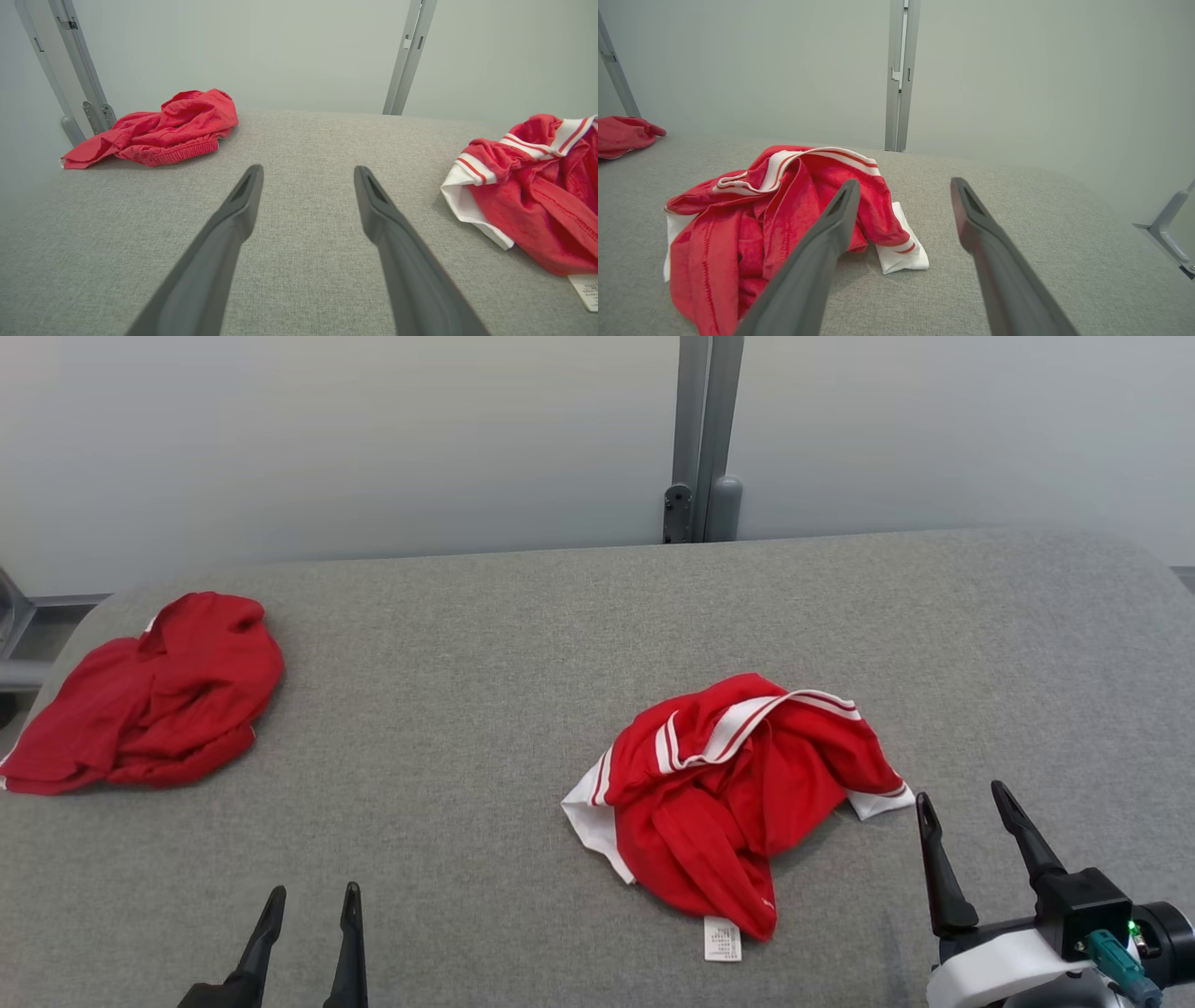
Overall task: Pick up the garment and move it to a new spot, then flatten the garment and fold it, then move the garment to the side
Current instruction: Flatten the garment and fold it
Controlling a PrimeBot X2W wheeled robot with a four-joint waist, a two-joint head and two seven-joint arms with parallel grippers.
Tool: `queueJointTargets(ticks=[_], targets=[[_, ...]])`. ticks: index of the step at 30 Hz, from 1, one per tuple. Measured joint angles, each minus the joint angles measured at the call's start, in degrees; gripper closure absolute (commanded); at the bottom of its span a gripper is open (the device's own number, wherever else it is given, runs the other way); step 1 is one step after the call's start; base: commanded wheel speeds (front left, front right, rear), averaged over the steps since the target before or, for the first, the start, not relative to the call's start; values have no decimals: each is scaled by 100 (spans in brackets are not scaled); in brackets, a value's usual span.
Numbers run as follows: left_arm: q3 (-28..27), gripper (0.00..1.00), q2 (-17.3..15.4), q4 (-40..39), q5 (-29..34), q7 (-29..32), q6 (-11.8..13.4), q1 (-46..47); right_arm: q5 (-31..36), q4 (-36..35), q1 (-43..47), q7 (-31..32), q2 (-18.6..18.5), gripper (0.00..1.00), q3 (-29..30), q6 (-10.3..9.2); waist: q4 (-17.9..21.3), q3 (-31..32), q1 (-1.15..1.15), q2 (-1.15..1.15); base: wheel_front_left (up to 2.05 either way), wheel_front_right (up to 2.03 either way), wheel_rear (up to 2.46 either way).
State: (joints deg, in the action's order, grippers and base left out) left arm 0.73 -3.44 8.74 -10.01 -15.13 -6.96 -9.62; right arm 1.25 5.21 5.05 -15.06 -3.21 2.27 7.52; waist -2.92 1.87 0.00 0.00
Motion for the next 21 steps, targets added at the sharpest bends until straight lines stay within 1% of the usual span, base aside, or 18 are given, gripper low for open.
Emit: queueJointTargets(ticks=[7, 10, 14, 16, 21], targets=[[-4, 0, 25, 5, 47, 0, -31, 33, -1, 19, -17, 0, 13, 0, -68, 0, 80, -39, 0, 0, 0, 0, 0], [186, 0, 25, -57, 78, -1, -34, 146, -2, 34, -99, 0, 19, 0, -151, 0, 179, -68, 0, 0, 0, 0, 0], [954, 0, -45, 114, 70, -1, -44, 506, -11, 4, -224, 0, 10, 0, -234, 0, 381, -132, 0, 0, 0, 0, 0], [1350, 0, -175, 335, 44, -1, -44, 783, -12, -9, -258, 0, 2, 0, -242, 0, 494, -175, 0, 0, 0, 0, 0], [2096, 0, -391, 1351, 3, -4, -44, 1513, -41, -24, -326, 0, -4, 0, -241, 0, 810, -319, 0, 0, 0, 0, 0]])
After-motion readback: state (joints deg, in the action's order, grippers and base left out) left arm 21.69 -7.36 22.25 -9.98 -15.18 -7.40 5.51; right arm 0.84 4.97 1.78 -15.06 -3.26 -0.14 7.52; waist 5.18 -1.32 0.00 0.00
